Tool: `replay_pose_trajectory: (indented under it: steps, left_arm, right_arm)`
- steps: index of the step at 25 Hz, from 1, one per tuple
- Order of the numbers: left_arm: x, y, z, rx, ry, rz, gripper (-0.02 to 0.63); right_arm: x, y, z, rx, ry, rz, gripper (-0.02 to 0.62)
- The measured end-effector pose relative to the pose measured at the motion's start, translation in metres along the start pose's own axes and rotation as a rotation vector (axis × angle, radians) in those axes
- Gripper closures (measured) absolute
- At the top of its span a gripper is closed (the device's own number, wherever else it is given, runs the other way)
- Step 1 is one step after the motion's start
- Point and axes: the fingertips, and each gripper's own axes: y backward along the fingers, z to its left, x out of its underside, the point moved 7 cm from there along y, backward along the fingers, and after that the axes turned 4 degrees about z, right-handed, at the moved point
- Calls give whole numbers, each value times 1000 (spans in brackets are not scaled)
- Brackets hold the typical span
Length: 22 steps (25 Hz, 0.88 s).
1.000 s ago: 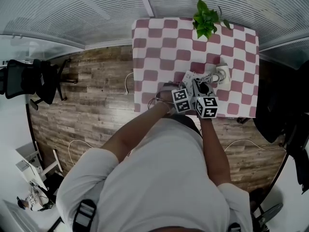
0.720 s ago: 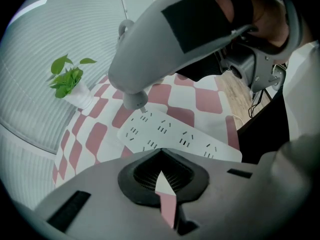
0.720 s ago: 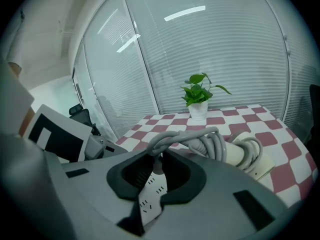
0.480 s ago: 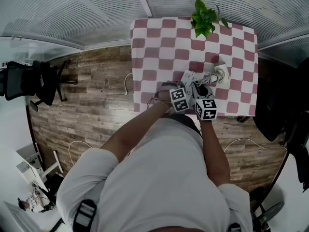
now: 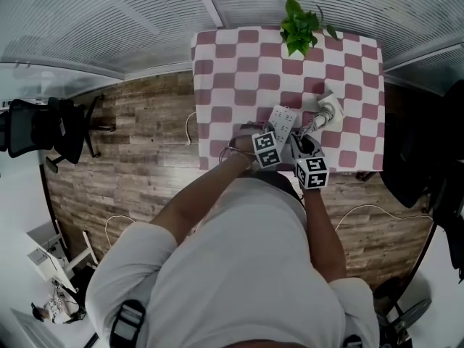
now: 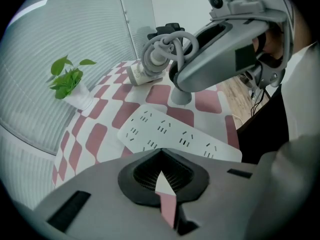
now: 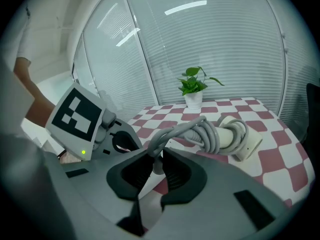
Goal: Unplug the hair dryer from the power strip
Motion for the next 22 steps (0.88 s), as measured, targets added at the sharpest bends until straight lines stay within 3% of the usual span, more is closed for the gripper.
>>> replay_pose_trajectory:
  steps: [15, 22]
  left_arm:
    - [1, 0, 0, 15, -19, -9, 577]
    - [1, 0, 1, 13, -30, -6, 577]
  right_arm:
    - [59, 48, -34, 92, -61, 80, 522]
    - [61, 50, -37, 97, -61, 83, 522]
